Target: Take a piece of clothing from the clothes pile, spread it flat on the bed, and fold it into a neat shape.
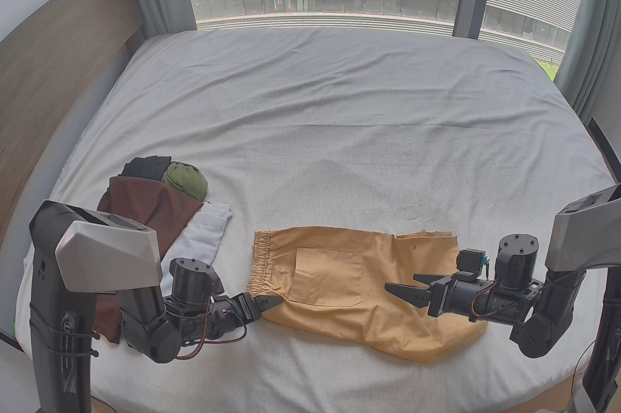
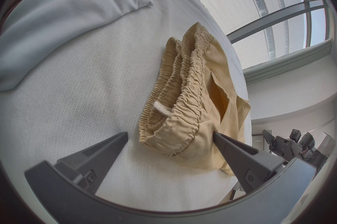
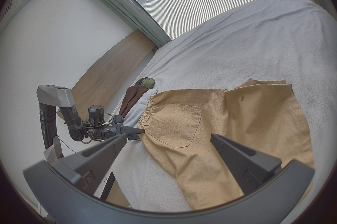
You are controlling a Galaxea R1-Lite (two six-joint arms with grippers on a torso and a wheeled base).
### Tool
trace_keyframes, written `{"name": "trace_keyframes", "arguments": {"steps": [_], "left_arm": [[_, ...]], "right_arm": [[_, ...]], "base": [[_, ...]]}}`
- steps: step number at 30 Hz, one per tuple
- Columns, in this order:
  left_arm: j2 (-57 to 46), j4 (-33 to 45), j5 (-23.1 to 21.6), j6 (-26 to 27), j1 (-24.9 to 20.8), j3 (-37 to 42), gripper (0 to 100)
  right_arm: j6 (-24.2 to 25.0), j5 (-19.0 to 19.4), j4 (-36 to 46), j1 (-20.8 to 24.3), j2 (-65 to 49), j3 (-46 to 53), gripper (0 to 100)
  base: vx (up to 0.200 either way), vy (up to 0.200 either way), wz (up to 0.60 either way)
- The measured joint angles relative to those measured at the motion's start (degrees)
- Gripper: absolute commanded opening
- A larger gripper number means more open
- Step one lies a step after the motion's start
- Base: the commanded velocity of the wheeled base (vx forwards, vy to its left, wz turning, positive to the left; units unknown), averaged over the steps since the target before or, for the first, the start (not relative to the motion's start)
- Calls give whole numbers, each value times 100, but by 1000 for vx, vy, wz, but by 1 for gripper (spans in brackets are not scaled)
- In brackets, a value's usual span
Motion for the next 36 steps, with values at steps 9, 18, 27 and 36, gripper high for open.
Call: {"name": "trace_keyframes", "arguments": {"steps": [9,18,27,36], "left_arm": [[-156,485,16,-35,-22,-796,100],[-148,446,5,-61,-11,-968,100],[-107,474,7,-129,-9,-1106,100],[-101,542,11,-134,-9,-1124,0]], "right_arm": [[2,-2,0,22,2,9,100],[2,-10,-2,26,2,18,100],[2,-10,0,30,2,20,100],[2,-11,0,26,-9,13,100]], "base": [[0,0,0],[0,0,0],[0,0,0],[0,0,0]]}}
